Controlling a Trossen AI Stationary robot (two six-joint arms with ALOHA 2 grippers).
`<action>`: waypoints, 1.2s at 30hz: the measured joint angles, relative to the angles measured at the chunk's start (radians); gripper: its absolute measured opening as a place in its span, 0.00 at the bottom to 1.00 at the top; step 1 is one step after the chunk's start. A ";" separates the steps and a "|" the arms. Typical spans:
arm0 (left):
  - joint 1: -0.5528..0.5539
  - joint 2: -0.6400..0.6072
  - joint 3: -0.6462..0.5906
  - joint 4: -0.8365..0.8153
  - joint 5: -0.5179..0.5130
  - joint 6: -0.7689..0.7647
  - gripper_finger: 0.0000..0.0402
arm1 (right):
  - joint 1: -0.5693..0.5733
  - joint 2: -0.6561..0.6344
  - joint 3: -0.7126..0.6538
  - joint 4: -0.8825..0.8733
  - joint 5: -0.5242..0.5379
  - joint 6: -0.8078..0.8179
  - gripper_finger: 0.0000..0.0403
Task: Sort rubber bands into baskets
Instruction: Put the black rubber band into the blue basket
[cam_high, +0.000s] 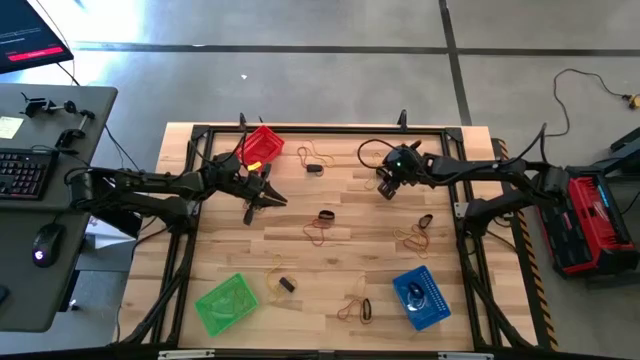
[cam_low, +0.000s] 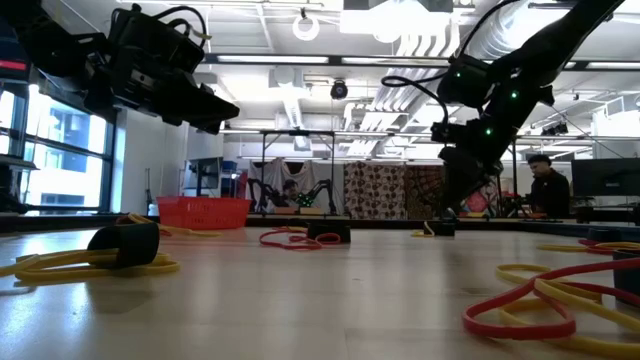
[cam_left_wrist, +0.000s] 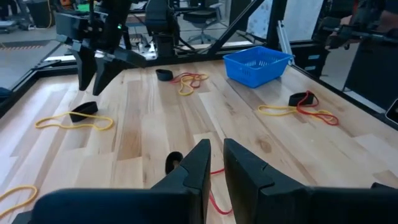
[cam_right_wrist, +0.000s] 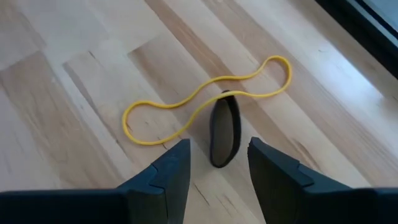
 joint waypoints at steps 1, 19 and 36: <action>0.000 0.000 0.000 0.000 0.000 0.000 0.09 | -0.004 0.000 0.000 0.000 -0.001 0.002 0.37; 0.000 0.000 0.000 -0.001 -0.007 0.000 0.09 | -0.009 0.000 -0.069 0.137 -0.001 0.006 0.39; 0.000 0.000 0.000 -0.002 -0.007 0.000 0.09 | -0.038 0.083 -0.068 0.178 0.007 -0.023 0.56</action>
